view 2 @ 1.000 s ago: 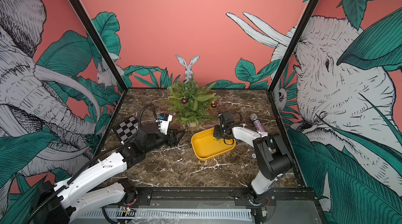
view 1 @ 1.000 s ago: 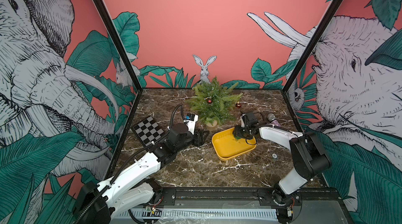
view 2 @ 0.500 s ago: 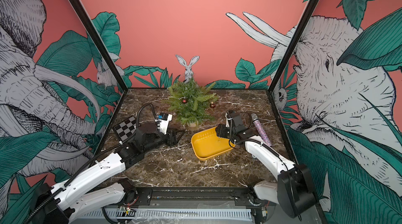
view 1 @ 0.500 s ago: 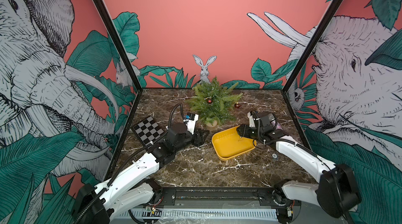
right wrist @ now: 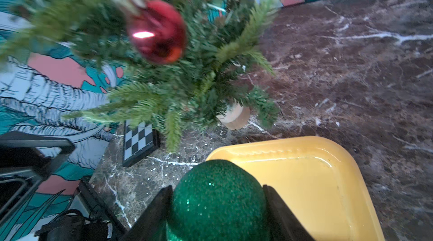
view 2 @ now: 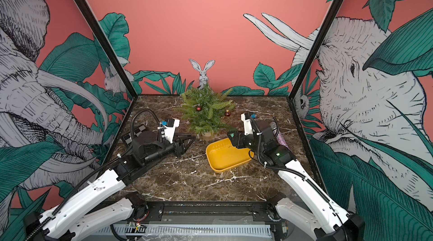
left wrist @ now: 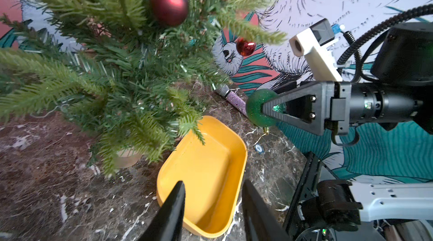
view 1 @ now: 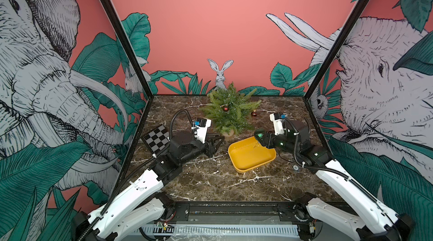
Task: Decorate the small christmas tree with ornaments
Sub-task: Pick up an ornament from the container, then hang an ornament on the christmas tree.
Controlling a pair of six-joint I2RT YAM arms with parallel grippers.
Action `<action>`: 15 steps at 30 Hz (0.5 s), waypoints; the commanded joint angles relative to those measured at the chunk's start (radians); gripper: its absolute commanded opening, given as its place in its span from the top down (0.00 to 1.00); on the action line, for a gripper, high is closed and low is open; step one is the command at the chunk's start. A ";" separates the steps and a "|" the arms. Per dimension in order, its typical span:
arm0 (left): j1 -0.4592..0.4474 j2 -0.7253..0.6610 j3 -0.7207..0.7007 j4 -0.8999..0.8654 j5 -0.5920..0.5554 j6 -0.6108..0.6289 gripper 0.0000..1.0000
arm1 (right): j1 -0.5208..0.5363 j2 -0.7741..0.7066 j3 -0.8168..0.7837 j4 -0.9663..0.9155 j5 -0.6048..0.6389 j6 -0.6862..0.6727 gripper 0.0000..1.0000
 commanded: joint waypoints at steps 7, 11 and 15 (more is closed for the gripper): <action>-0.070 0.086 0.074 0.128 0.103 -0.006 0.52 | 0.054 -0.034 0.120 0.039 -0.074 -0.002 0.55; -0.121 0.132 0.111 0.143 0.088 0.014 0.51 | 0.075 -0.022 0.166 0.056 -0.099 0.008 0.55; -0.140 0.150 0.114 0.185 0.079 0.013 0.45 | 0.101 -0.007 0.208 0.074 -0.119 0.007 0.55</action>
